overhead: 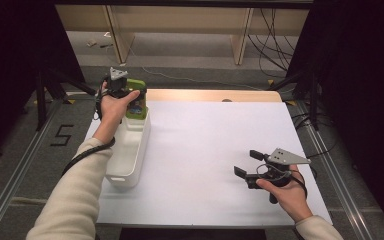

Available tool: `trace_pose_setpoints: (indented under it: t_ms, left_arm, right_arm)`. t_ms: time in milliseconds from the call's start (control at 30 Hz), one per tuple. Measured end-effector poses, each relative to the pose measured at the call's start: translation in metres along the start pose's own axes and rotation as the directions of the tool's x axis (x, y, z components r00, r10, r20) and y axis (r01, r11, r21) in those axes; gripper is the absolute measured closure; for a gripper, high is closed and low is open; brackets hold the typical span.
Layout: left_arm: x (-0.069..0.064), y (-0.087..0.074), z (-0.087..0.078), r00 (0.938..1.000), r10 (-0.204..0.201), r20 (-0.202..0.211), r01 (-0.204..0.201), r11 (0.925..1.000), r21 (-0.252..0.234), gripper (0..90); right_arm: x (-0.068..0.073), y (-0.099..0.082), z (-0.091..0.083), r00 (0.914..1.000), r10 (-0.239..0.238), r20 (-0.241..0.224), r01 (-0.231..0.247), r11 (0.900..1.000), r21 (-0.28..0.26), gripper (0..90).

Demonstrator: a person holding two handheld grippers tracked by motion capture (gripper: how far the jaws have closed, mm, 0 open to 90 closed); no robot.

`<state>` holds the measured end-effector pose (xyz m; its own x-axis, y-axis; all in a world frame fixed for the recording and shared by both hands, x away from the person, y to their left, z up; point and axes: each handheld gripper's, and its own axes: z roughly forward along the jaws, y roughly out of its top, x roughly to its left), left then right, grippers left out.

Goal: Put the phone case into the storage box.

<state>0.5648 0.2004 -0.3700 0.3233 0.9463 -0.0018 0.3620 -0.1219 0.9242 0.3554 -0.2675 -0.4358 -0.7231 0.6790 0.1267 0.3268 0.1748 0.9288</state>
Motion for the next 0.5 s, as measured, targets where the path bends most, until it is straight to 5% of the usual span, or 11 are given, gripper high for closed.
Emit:
trace_pose_setpoints:
  t_ms: [500]
  left_arm:
    - [-0.0021, -0.0043, 0.0042, 0.9998, -0.019, 0.004, 0.019, 0.9997, 0.013, 16.8]
  right_arm:
    - [0.0, -0.0001, -0.0001, 1.0, 0.002, -0.001, -0.002, 1.0, 0.0, 12.6]
